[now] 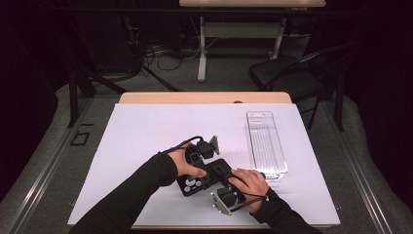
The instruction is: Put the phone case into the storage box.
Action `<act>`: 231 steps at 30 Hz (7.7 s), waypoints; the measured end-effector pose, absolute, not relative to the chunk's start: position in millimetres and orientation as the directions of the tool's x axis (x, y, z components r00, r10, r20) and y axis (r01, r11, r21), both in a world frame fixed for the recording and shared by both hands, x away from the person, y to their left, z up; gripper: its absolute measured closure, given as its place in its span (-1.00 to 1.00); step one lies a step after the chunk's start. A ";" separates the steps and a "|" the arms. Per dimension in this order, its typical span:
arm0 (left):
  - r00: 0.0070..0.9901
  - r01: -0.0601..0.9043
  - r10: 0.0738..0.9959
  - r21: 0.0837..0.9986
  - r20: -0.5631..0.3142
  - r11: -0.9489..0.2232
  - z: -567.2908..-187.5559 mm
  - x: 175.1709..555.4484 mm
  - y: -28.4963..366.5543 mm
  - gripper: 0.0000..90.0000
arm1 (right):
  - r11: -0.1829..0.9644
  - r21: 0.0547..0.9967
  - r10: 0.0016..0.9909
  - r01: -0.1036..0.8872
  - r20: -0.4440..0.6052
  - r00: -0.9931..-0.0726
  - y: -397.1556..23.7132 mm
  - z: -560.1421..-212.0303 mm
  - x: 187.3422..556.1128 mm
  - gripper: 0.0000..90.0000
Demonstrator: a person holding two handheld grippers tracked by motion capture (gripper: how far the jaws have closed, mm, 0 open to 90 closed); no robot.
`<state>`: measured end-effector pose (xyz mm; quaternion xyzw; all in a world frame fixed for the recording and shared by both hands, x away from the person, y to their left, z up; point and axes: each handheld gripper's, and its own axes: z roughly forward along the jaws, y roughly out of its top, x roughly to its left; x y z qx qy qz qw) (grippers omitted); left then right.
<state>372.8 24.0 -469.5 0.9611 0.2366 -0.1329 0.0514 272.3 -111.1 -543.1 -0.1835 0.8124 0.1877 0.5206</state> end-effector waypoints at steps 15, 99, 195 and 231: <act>0.834 0.488 0.454 0.035 -0.314 -0.872 -470.5 376.7 27.2 -0.68 | 0.863 0.099 -0.104 -0.496 -0.925 -0.366 -111.0 -544.1 272.0 0.83; 0.834 0.512 0.464 0.103 -0.300 -0.853 -461.1 371.5 33.2 -0.71 | 0.846 0.104 -0.083 -0.523 -0.943 -0.322 -113.5 -545.4 272.0 0.92; 0.760 0.636 0.617 0.420 -0.201 -0.647 -435.9 375.9 136.8 -0.51 | 0.667 0.708 0.353 -0.232 -0.575 -0.738 -154.5 -521.4 286.4 0.92; 0.803 0.564 0.565 0.546 -0.187 -0.620 -442.6 369.8 135.4 -0.33 | 0.515 0.854 0.467 -0.079 -0.357 -0.809 -160.6 -517.0 298.9 0.92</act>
